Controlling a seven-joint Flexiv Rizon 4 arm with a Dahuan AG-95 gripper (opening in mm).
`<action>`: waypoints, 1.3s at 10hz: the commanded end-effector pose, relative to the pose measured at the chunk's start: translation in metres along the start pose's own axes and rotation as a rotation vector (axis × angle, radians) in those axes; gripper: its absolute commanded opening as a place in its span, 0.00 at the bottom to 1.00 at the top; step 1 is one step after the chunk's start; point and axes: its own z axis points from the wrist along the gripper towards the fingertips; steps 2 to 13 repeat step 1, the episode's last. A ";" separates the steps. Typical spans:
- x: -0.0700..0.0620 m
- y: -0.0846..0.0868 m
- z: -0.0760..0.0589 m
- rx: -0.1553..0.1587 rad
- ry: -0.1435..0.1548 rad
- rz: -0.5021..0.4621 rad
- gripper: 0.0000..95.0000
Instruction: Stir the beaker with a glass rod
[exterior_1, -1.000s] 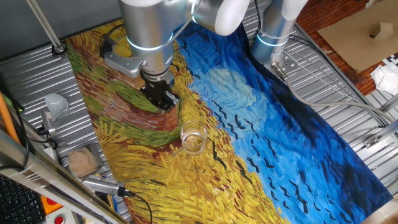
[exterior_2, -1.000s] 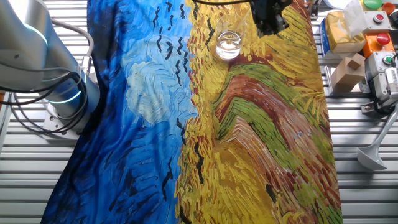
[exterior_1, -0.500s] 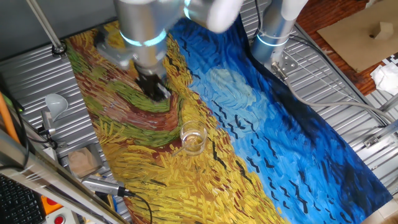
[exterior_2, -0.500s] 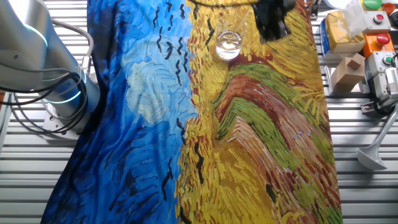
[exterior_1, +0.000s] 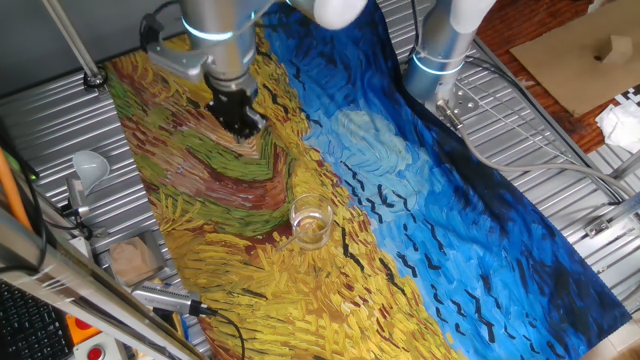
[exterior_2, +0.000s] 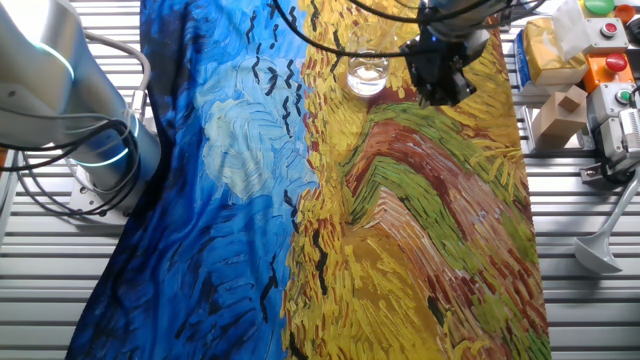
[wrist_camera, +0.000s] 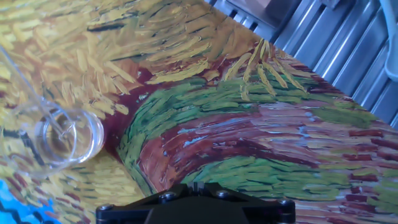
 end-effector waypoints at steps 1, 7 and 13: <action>-0.001 0.001 0.001 0.009 0.006 0.015 0.00; -0.001 0.001 0.001 0.009 0.006 0.015 0.00; -0.001 0.001 0.001 0.009 0.006 0.015 0.00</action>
